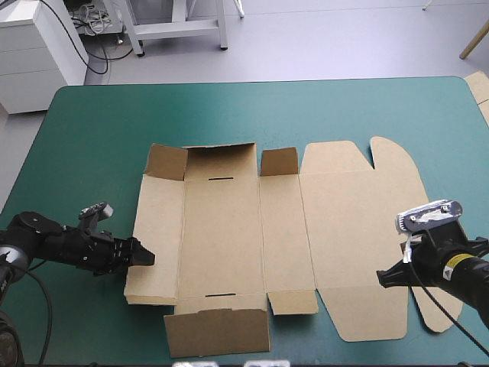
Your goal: Fold the box
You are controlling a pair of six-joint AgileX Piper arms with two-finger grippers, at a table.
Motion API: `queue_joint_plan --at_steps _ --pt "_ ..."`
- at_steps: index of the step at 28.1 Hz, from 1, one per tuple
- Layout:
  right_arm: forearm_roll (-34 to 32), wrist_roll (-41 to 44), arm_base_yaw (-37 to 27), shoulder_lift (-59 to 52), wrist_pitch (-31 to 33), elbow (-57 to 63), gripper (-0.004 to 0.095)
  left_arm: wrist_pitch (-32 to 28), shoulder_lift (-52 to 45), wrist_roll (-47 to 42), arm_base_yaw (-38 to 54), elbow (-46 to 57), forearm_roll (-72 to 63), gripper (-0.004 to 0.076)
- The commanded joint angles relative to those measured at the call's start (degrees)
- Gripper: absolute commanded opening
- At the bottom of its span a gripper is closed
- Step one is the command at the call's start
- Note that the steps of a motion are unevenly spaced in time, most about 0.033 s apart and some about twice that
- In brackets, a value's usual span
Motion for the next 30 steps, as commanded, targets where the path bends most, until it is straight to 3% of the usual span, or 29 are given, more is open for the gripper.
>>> queue_joint_plan --at_steps 1,7,30 --pt "-0.78 -0.28 -0.46 -0.19 -2.81 -1.29 -0.0020 0.39 -1.29 -0.34 -0.31 -1.03 -4.24 0.0312" --pt "-0.67 -0.28 -0.46 -0.19 -2.55 -1.29 -0.0020 -0.57 -1.29 -0.34 1.34 -1.03 -4.99 -0.0011" --pt "-0.55 -0.28 -0.46 -0.19 -2.55 -1.29 -0.0020 2.91 -1.66 -1.41 1.23 -2.43 -5.92 -0.0008"
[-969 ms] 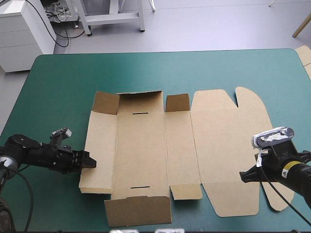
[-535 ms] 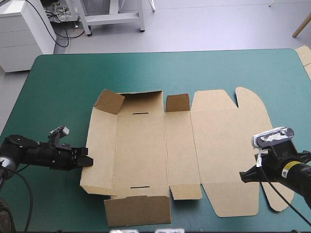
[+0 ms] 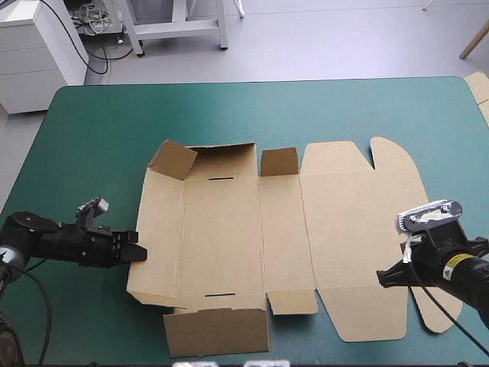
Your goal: Fold the box
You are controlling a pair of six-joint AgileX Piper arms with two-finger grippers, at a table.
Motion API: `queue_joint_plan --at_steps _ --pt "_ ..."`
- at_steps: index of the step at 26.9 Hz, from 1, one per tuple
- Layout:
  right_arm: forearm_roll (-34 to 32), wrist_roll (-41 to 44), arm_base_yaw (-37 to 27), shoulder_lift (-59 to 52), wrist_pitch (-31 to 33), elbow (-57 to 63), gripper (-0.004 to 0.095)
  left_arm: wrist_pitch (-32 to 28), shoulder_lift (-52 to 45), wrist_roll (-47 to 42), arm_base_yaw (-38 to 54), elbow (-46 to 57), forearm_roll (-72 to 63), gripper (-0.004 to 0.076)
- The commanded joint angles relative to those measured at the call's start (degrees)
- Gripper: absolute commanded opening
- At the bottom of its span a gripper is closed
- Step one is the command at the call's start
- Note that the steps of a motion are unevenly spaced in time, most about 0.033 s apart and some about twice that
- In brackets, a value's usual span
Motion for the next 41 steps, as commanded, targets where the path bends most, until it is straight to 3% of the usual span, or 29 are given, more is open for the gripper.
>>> queue_joint_plan --at_steps 1,8,18,21,27,29,36,41 --pt "-0.61 -0.28 -0.46 -0.19 -2.59 -1.29 -0.0020 1.13 -1.97 -1.69 -0.78 -2.86 -1.13 -0.0008" --pt "-0.61 -0.28 -0.46 -0.19 -2.59 -1.29 -0.0020 -0.73 -2.70 -13.59 -14.41 -11.08 8.41 -0.0008" --pt "-0.61 -0.28 -0.46 -0.19 -2.59 -1.29 -0.0020 -3.48 -2.64 -15.58 -19.62 -12.67 10.45 0.0008" --pt "-0.61 -0.28 -0.46 -0.19 -2.81 -1.29 -0.0020 -1.80 -2.64 -15.58 -19.51 -12.67 11.49 0.0108" --pt "-0.61 -0.28 -0.46 -0.19 -2.93 -1.29 -0.0020 -1.44 -2.64 -15.85 -19.51 -13.09 13.00 0.0489" --pt "-0.61 -0.28 -0.46 -0.19 -2.93 -1.29 -0.0020 -0.03 -2.64 -16.14 -19.51 -13.89 13.24 0.0560" --pt "-0.61 -0.28 -0.46 -0.19 -2.60 -1.29 -0.0020 8.11 -2.77 -20.26 -19.51 -22.65 20.56 0.0573" --pt "-0.23 -0.17 -0.46 -0.19 -2.47 -1.29 -0.0020 8.16 -4.31 -23.36 -19.51 -29.67 27.75 0.0573"
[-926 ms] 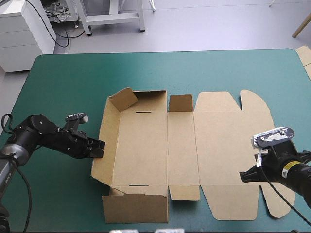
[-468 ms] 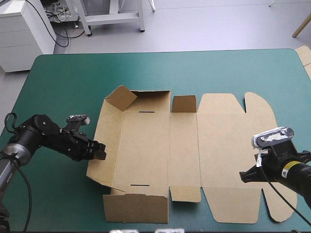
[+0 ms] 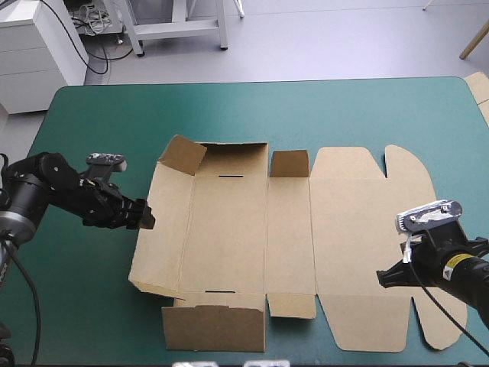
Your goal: Fold the box
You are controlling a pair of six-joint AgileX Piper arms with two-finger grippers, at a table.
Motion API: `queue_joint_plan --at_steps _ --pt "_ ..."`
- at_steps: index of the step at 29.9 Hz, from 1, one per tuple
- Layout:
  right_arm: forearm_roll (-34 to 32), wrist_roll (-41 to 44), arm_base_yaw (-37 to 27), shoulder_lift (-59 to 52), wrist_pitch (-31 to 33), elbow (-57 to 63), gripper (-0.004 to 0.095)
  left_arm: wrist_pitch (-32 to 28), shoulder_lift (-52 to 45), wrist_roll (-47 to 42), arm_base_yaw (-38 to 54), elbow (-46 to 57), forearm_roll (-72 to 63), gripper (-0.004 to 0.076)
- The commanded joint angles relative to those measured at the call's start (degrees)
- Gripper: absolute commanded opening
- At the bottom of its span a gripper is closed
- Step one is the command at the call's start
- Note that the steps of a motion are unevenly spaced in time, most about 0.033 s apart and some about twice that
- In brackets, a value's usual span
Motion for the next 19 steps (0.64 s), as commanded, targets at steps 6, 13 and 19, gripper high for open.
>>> queue_joint_plan --at_steps 6,13,19 --pt "-0.05 -0.17 -0.46 -0.19 -2.47 -1.29 -0.0020 3.35 -5.95 -2.53 -0.26 -7.66 6.70 0.0573" --pt "-0.05 -0.17 -0.46 -0.19 -2.47 -1.29 -0.0020 3.45 -9.87 -4.23 8.51 -7.66 8.69 0.0573" --pt "-0.05 -0.17 -0.46 -0.19 -2.58 -1.29 -0.0020 3.43 -10.74 0.77 19.90 -7.66 6.19 0.0573"
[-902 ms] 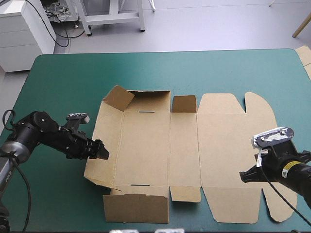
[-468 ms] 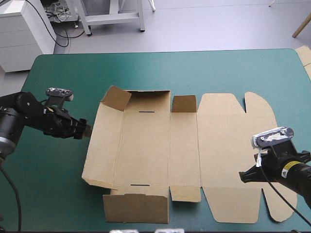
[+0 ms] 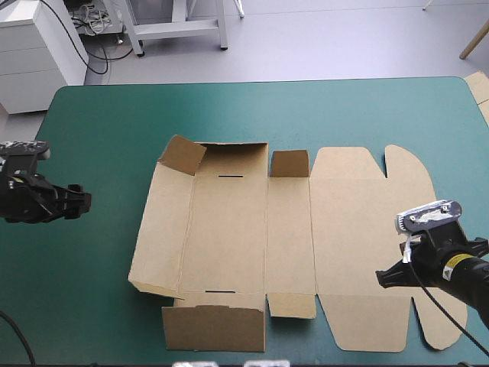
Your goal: Fold the box
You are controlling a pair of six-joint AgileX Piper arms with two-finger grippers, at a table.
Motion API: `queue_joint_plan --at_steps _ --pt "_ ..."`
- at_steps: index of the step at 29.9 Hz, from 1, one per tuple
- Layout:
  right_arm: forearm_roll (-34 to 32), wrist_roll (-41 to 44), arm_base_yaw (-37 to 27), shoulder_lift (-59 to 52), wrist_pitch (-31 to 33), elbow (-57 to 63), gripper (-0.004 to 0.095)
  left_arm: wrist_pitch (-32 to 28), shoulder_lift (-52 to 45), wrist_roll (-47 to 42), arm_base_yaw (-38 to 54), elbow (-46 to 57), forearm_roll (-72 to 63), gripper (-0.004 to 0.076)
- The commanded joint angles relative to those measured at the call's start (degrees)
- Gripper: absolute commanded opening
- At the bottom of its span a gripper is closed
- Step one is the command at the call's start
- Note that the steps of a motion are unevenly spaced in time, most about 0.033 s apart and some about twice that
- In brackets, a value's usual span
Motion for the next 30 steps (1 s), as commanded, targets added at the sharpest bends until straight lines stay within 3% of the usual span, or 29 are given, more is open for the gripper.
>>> queue_joint_plan --at_steps 1,14,20,30 --pt "-0.48 -0.17 -0.46 -0.19 -2.58 -1.29 -0.0020 1.89 -1.46 2.34 5.44 -1.67 -3.50 0.0573" --pt "-0.37 -0.17 -0.46 -0.19 -2.58 -1.29 -0.0020 1.89 1.90 7.43 9.88 8.25 -10.95 0.0573" --pt "-0.37 -0.28 -0.46 -0.19 -3.01 -1.29 -0.0020 -1.67 5.34 10.42 9.88 15.46 -14.69 0.0573" --pt "-0.37 -0.16 -0.46 -0.19 -2.89 -1.29 -0.0020 -4.97 10.11 23.86 9.88 23.45 -30.66 0.0573"
